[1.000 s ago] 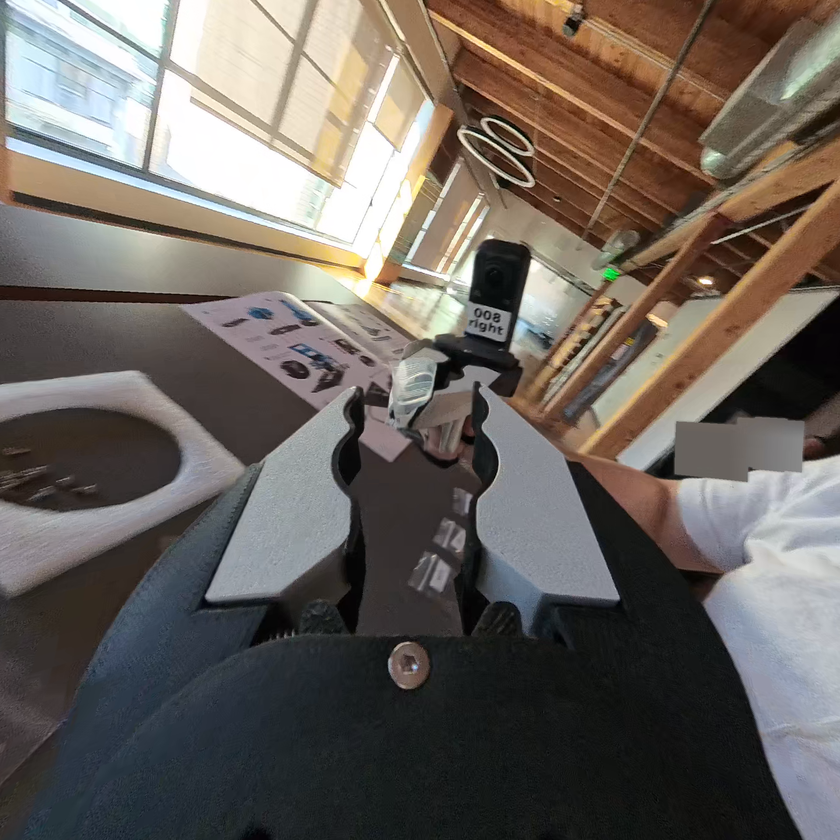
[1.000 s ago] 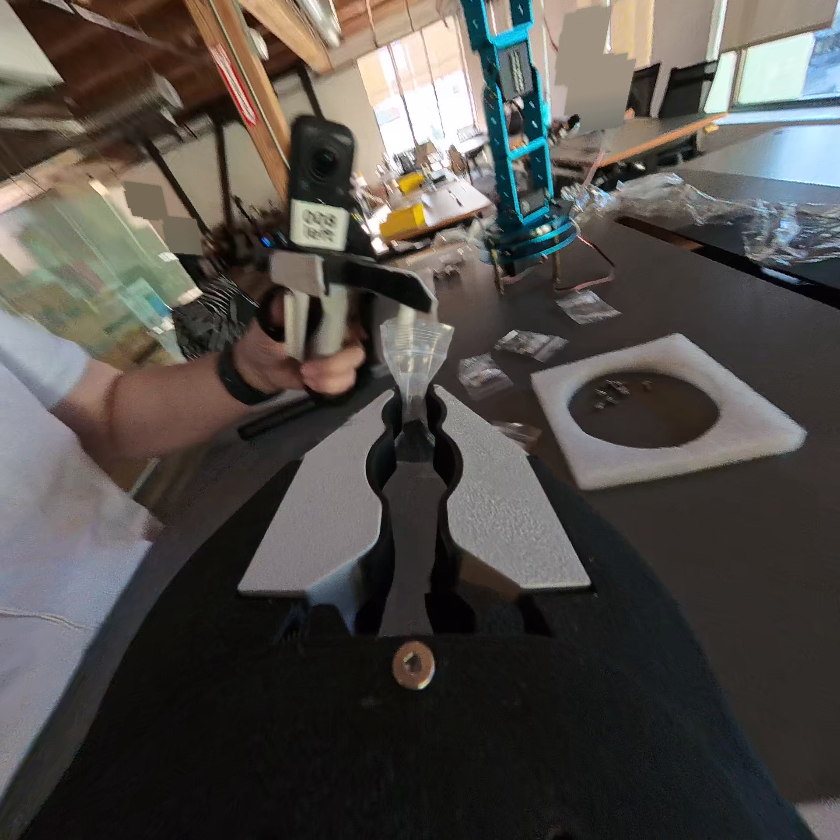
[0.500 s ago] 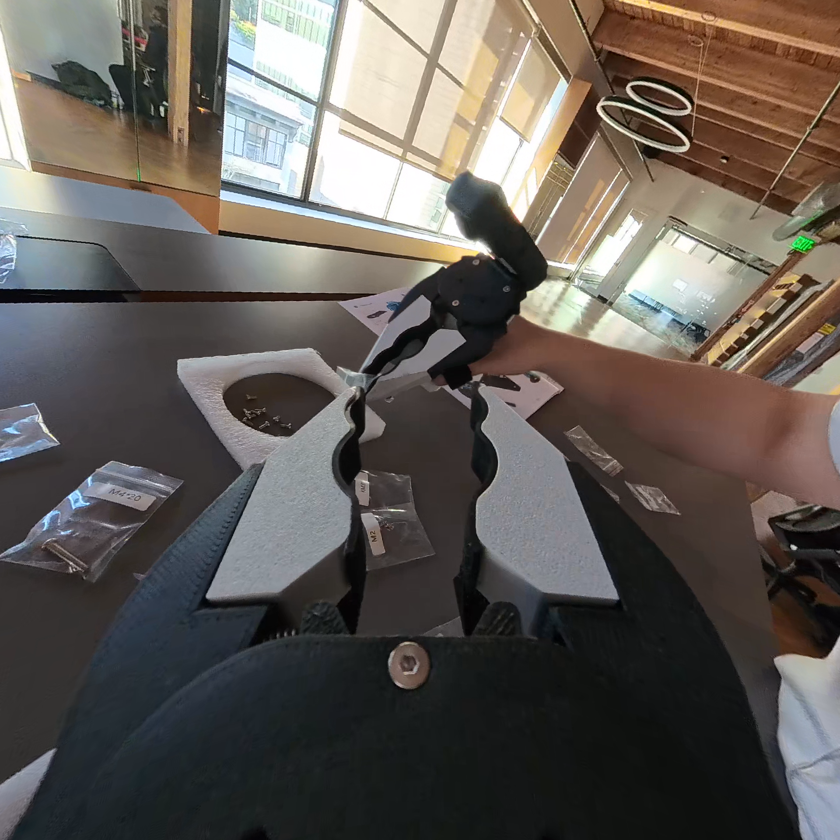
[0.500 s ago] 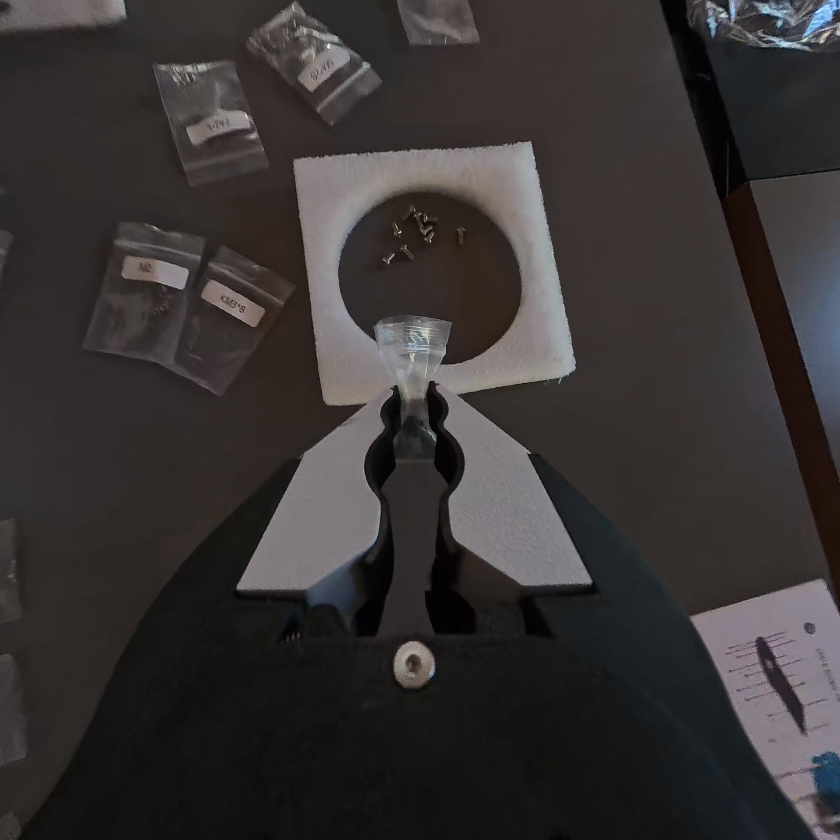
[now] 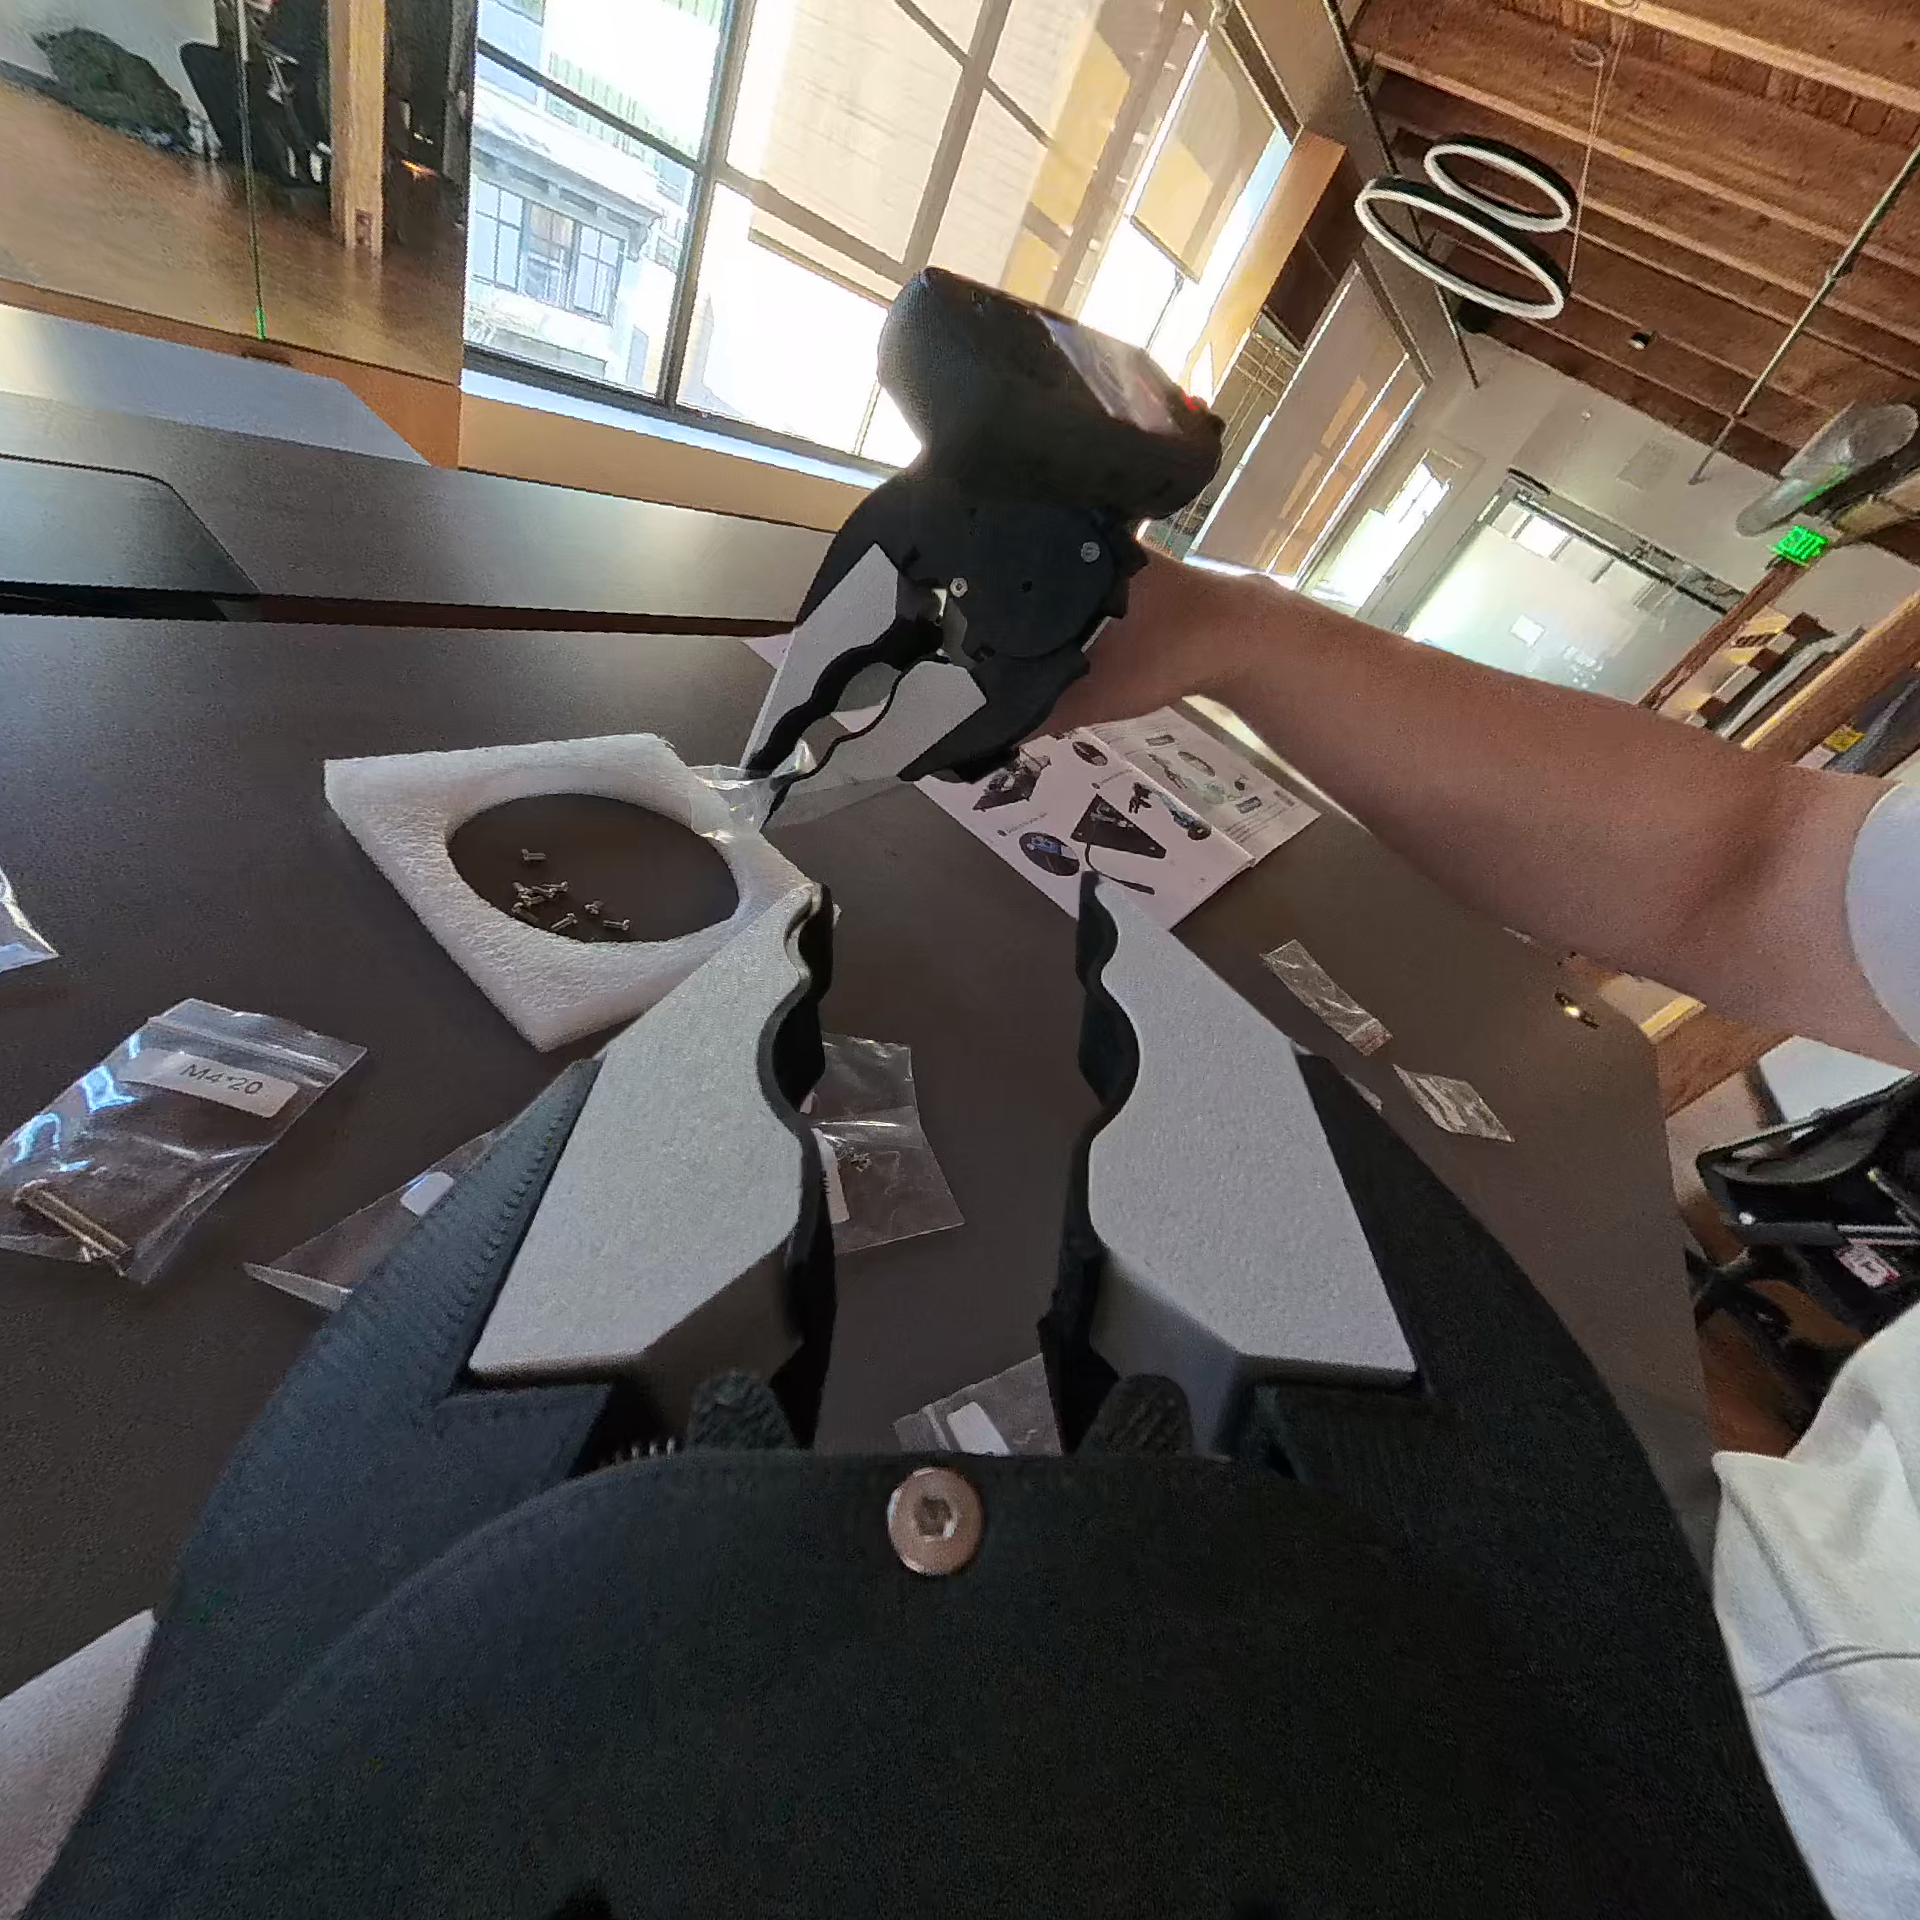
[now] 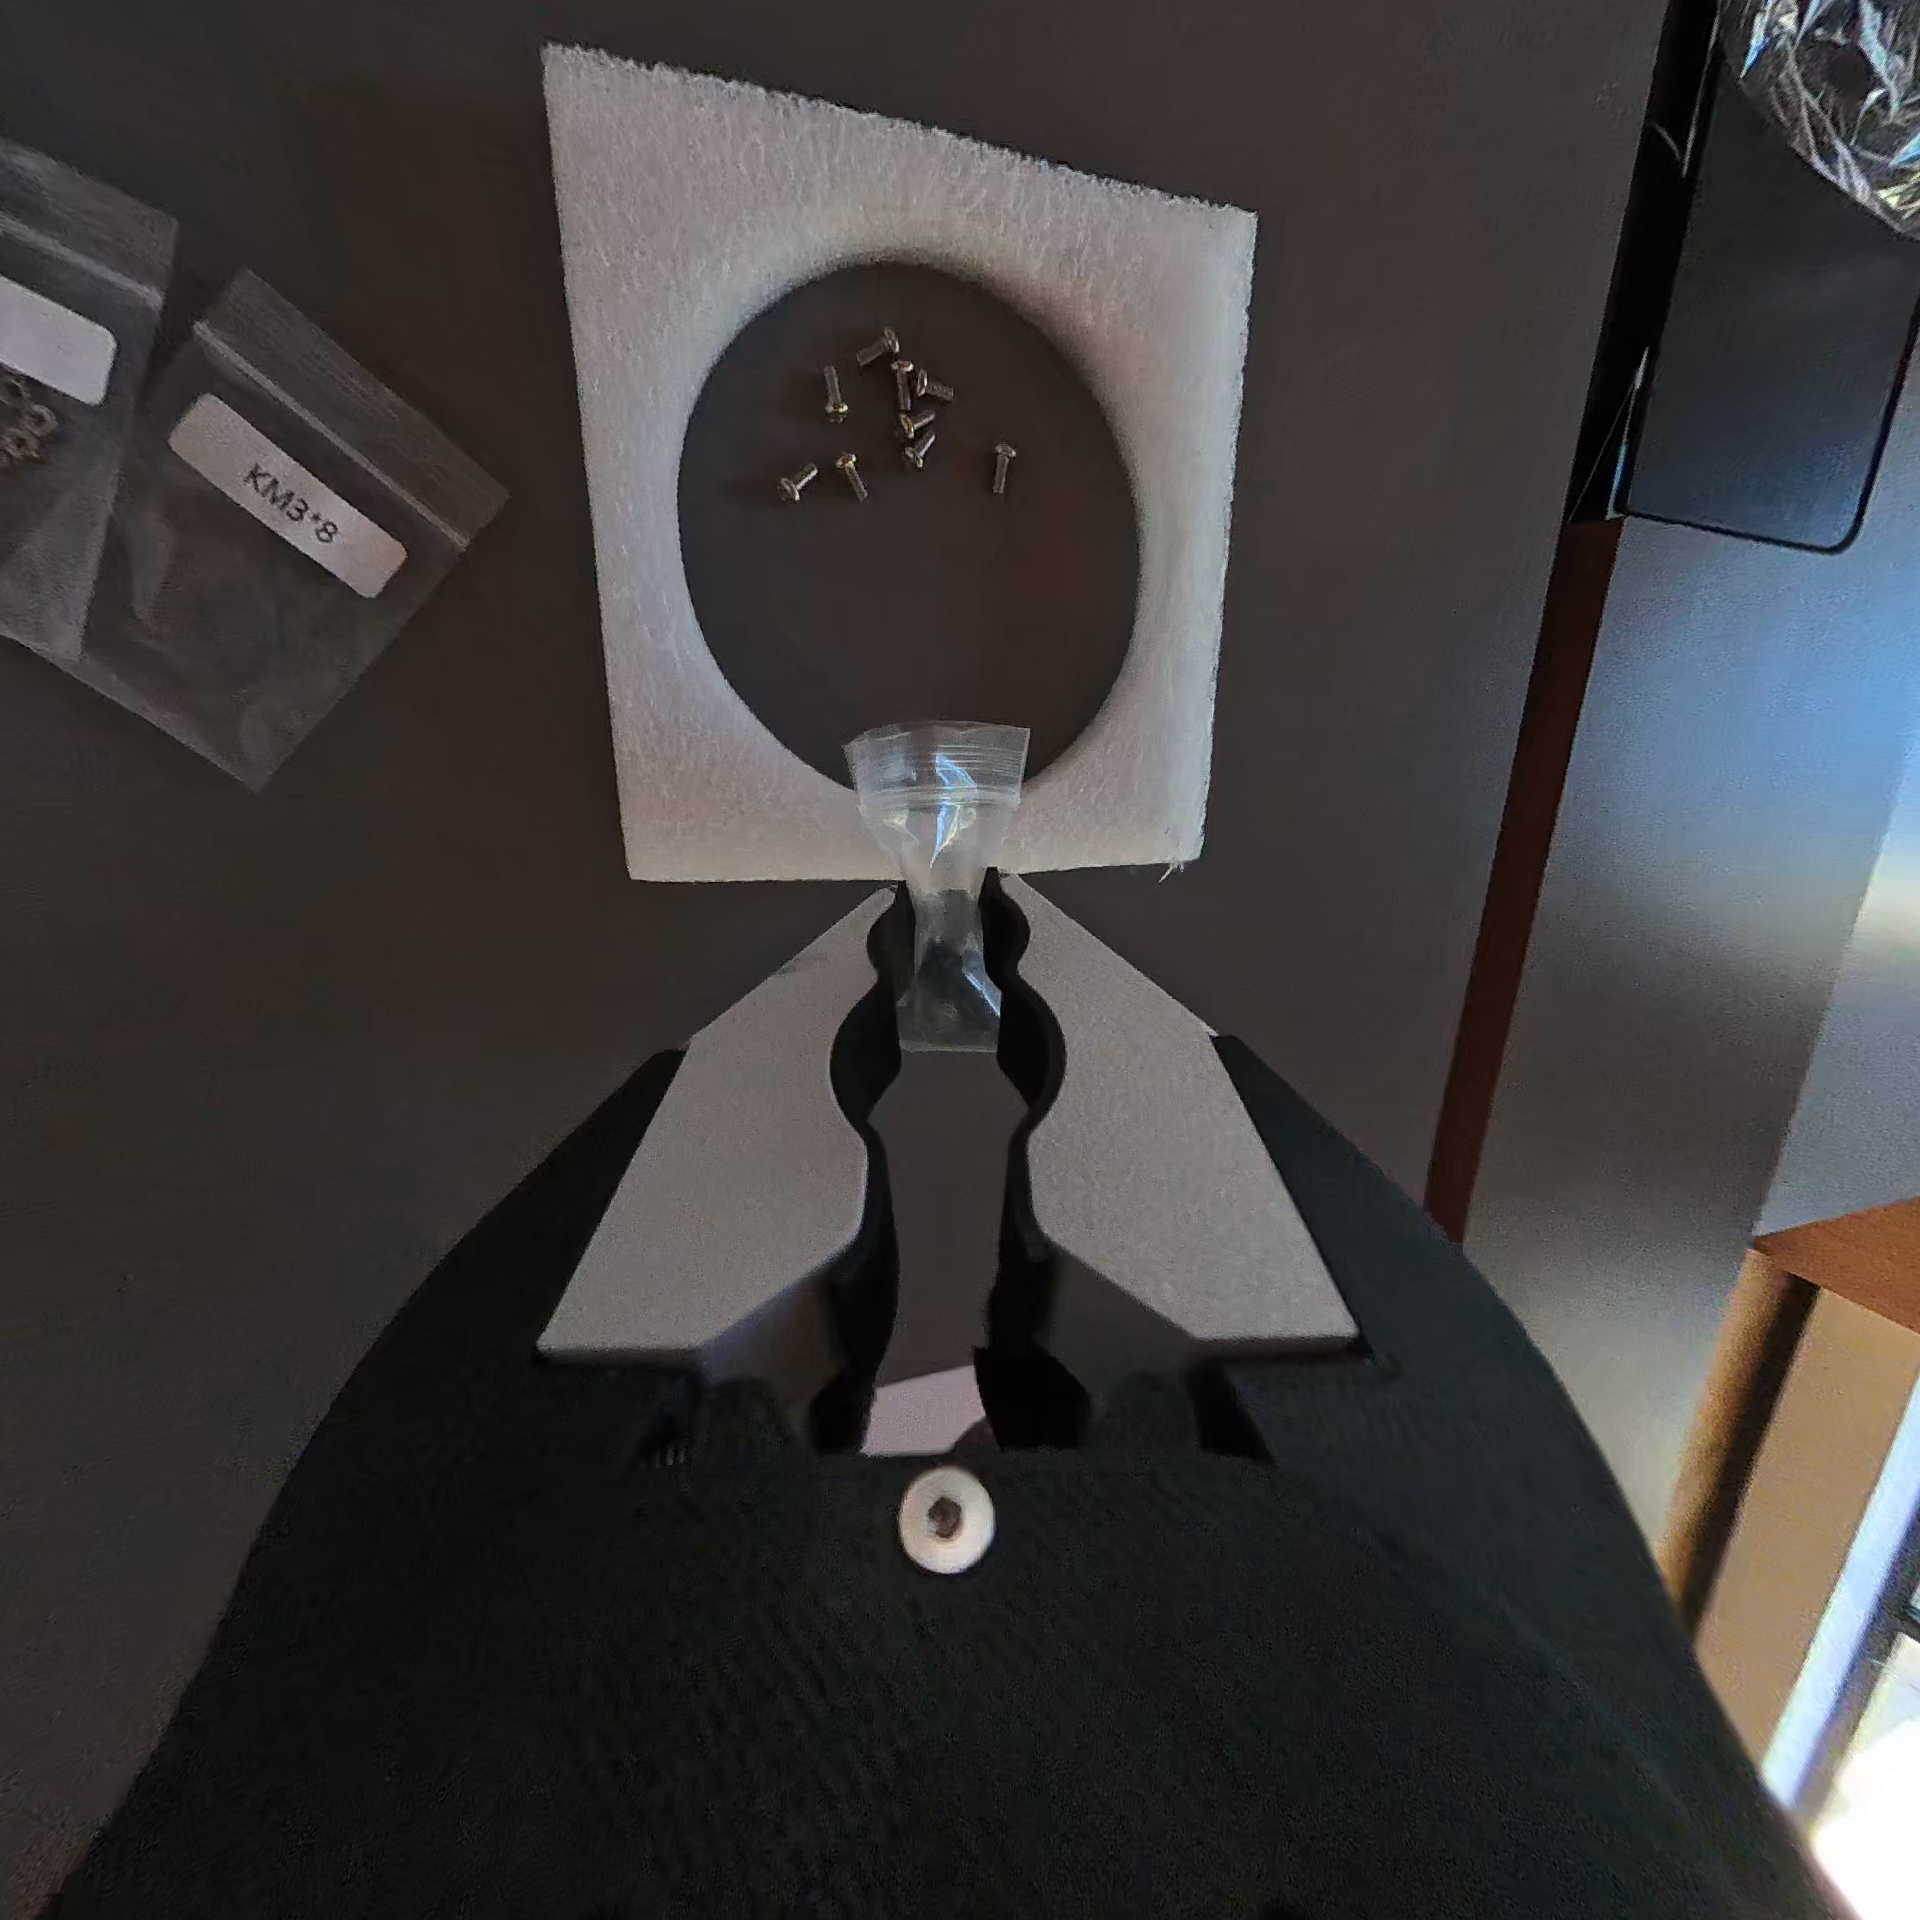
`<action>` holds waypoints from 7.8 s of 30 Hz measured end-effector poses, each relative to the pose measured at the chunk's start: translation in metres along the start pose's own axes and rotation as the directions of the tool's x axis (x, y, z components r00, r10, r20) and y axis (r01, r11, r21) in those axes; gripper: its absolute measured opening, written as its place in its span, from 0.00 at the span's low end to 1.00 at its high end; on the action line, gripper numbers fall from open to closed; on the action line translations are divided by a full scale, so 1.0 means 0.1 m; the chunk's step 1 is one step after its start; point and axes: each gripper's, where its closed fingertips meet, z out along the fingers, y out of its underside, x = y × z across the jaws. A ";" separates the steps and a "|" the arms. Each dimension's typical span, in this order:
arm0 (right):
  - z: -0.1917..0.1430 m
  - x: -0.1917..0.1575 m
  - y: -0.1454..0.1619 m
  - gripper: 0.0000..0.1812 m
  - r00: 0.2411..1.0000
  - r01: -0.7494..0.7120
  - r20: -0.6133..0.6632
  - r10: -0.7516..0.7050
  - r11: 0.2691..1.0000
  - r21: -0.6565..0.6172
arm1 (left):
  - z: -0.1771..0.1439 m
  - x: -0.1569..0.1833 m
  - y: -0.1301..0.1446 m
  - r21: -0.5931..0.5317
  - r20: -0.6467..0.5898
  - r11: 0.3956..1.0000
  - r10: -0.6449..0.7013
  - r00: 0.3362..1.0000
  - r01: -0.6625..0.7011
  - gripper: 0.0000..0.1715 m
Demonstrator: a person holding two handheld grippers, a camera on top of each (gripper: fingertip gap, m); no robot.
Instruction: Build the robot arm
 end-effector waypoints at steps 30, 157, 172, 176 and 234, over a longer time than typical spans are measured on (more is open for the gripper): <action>0.07 0.09 -0.06 0.10 0.983 0.174 -0.026 -0.181 0.969 -0.173 | -0.04 0.03 0.00 0.000 -0.014 0.999 -0.032 0.999 0.032 0.28; 0.04 -0.08 -0.11 0.14 0.934 -0.236 0.219 0.282 0.947 -0.217 | 0.10 -0.10 0.43 -0.232 0.151 0.970 0.106 0.983 -0.069 0.28; 0.11 0.02 -0.13 0.20 0.868 -0.464 0.141 0.476 0.879 -0.108 | 0.08 -0.09 0.43 -0.233 0.149 0.970 0.101 0.984 -0.065 0.28; 0.11 0.01 -0.12 0.13 0.869 -0.466 0.134 0.476 0.879 -0.100 | 0.08 -0.09 0.43 -0.235 0.152 0.970 0.106 0.983 -0.069 0.28; -0.05 -0.05 0.04 0.12 0.981 -0.062 0.130 0.143 0.870 -0.488 | 0.05 -0.09 0.37 -0.220 0.157 0.973 0.104 0.982 -0.068 0.29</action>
